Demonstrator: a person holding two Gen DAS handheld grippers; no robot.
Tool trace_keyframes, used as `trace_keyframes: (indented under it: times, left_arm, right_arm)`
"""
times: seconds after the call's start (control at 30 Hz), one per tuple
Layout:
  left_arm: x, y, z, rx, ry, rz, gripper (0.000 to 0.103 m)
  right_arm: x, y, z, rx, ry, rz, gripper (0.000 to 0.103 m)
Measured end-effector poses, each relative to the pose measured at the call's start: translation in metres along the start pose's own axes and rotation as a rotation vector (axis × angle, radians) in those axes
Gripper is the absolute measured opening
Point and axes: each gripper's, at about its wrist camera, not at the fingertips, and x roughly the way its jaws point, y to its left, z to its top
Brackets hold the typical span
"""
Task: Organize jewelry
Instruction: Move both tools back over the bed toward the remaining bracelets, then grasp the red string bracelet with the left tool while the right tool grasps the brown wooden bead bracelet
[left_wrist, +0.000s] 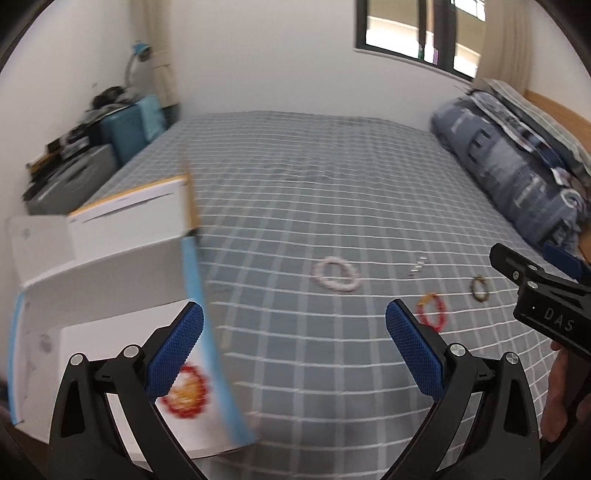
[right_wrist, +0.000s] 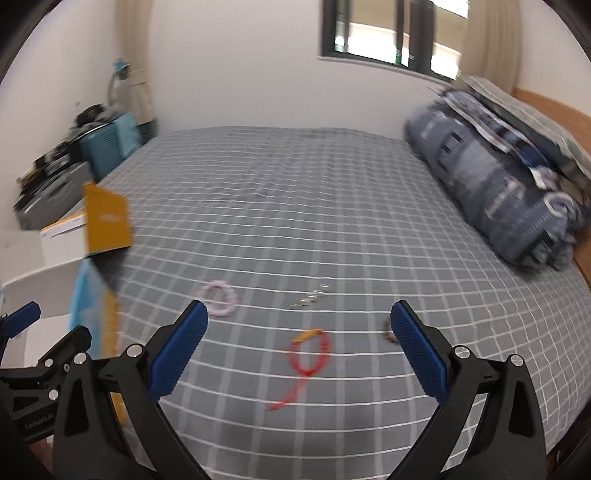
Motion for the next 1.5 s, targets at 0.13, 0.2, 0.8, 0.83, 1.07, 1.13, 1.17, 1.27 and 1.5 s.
trace_keyframes:
  times: [0.13, 0.2, 0.8, 0.83, 1.07, 1.13, 1.17, 1.27, 1.5]
  left_arm:
    - [0.025, -0.047, 0.006, 0.052, 0.020, -0.043, 0.097]
    - [0.041, -0.068, 0.007, 0.075, 0.035, -0.063, 0.097]
    - [0.179, -0.142, -0.024, 0.128, 0.182, -0.170, 0.097]
    - [0.182, -0.144, -0.024, 0.128, 0.182, -0.171, 0.097]
    - [0.202, -0.156, -0.036, 0.142, 0.211, -0.182, 0.096]
    - [0.206, -0.159, -0.038, 0.145, 0.224, -0.194, 0.095]
    - [0.207, -0.160, -0.040, 0.150, 0.227, -0.198, 0.093]
    - [0.205, -0.162, -0.042, 0.165, 0.229, -0.202, 0.086]
    - [0.206, -0.163, -0.043, 0.171, 0.242, -0.176, 0.053]
  right_arm:
    - [0.027, -0.050, -0.002, 0.059, 0.030, -0.034, 0.095]
    - [0.040, -0.063, -0.003, 0.070, 0.046, -0.049, 0.095]
    - [0.175, -0.149, -0.051, 0.134, 0.226, -0.119, 0.095]
    - [0.180, -0.150, -0.051, 0.142, 0.234, -0.115, 0.095]
    - [0.200, -0.158, -0.057, 0.155, 0.281, -0.111, 0.089]
    - [0.203, -0.160, -0.057, 0.160, 0.288, -0.110, 0.086]
    - [0.203, -0.160, -0.058, 0.162, 0.294, -0.106, 0.085]
    - [0.206, -0.160, -0.060, 0.160, 0.303, -0.091, 0.082]
    - [0.210, -0.154, -0.059, 0.135, 0.322, -0.077, 0.059]
